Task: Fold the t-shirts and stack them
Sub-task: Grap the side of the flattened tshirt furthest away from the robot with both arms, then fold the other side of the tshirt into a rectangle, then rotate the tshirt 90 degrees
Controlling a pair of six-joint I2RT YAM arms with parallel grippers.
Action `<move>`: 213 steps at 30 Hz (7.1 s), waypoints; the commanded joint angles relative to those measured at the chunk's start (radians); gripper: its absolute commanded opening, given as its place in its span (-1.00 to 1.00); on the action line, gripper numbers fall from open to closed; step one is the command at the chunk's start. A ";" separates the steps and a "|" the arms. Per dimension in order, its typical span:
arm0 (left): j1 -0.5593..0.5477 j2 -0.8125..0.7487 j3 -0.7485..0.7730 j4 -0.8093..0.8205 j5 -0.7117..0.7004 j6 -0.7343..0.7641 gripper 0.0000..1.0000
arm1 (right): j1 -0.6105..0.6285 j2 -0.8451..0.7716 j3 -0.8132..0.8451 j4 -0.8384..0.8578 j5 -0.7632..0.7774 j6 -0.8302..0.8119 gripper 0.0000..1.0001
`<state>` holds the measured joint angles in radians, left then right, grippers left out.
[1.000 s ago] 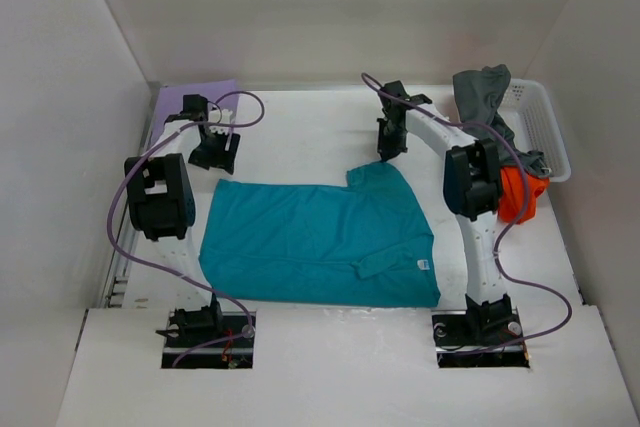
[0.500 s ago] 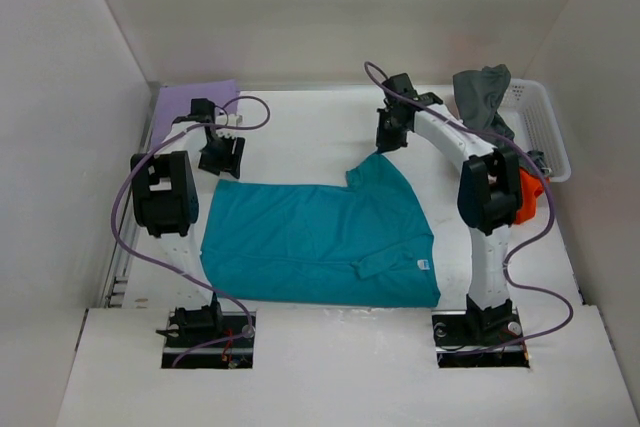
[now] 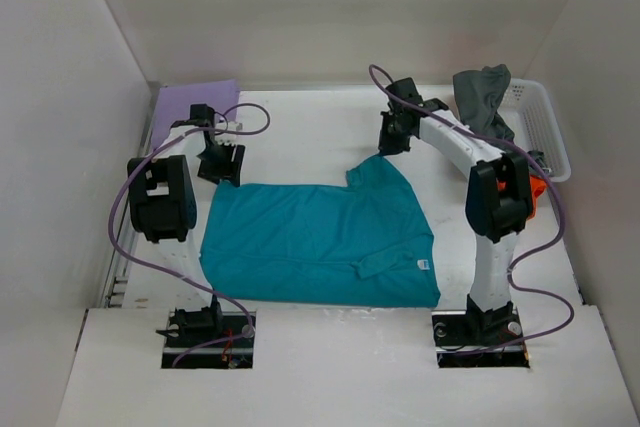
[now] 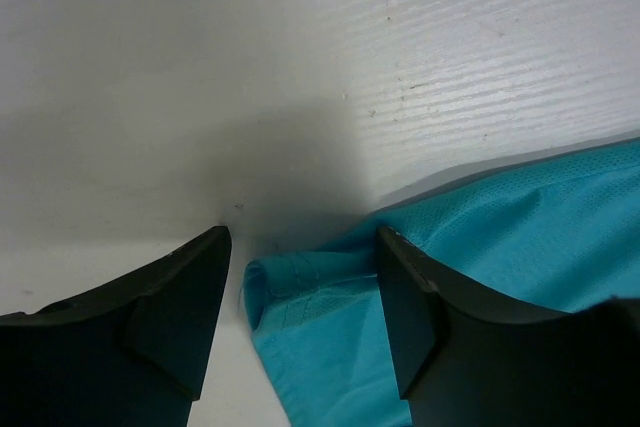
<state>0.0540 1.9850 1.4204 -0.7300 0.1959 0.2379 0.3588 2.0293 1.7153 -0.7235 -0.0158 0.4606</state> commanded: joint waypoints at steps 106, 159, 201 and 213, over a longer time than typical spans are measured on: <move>-1.043 -0.212 -0.204 0.273 0.227 0.419 0.32 | 0.128 -1.029 -1.221 0.401 -0.016 0.386 -0.98; -0.604 -0.545 -0.389 0.078 -0.076 0.460 0.36 | -0.100 -0.700 -0.901 0.343 0.050 0.099 0.12; 0.120 -0.453 -0.511 0.142 -0.268 0.529 0.41 | -0.122 -0.363 -0.539 0.090 0.011 -0.019 -0.32; 0.103 -0.420 -0.466 0.167 -0.397 0.384 0.38 | -0.025 -0.241 -0.430 0.093 -0.061 -0.014 0.37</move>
<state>0.1673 1.5753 0.9234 -0.5827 -0.1654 0.6815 0.3347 1.7260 1.2480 -0.6361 -0.0727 0.4412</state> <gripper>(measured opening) 0.694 0.681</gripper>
